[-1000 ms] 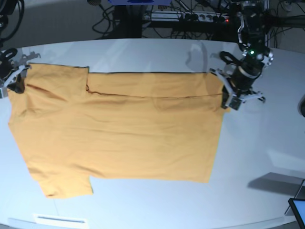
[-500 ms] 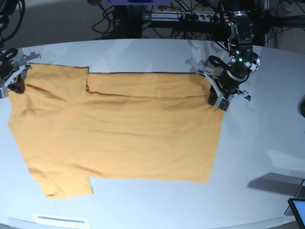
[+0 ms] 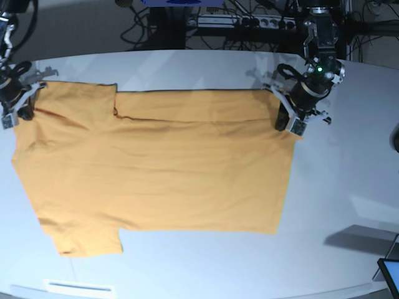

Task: Fold the T-shirt properly
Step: 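Slide both grippers along the folded edge, smoothing the strip flat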

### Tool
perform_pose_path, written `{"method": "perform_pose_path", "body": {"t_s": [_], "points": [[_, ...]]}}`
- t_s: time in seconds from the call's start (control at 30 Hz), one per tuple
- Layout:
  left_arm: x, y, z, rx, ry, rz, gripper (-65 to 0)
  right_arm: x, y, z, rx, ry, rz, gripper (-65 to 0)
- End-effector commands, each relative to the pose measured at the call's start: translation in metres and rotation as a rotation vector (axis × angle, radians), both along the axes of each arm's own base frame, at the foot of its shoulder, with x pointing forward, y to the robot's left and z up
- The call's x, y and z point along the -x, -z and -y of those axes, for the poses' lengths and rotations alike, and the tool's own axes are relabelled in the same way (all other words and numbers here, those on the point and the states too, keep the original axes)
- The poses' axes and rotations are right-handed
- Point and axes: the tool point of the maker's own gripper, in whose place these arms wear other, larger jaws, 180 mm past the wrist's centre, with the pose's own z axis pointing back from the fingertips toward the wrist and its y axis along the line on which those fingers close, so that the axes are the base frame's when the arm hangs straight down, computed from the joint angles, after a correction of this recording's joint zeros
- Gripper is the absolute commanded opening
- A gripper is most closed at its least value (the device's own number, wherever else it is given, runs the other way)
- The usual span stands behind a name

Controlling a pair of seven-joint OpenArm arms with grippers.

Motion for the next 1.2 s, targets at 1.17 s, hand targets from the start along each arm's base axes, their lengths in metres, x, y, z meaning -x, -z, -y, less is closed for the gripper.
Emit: {"method": "perform_pose_path", "body": {"t_s": [1.17], "points": [[0.067,0.01,-0.065,-0.157,-0.025,-0.106,-64.2,0.136,0.059,-0.022,0.178,-0.06,-0.507,-64.9]]}}
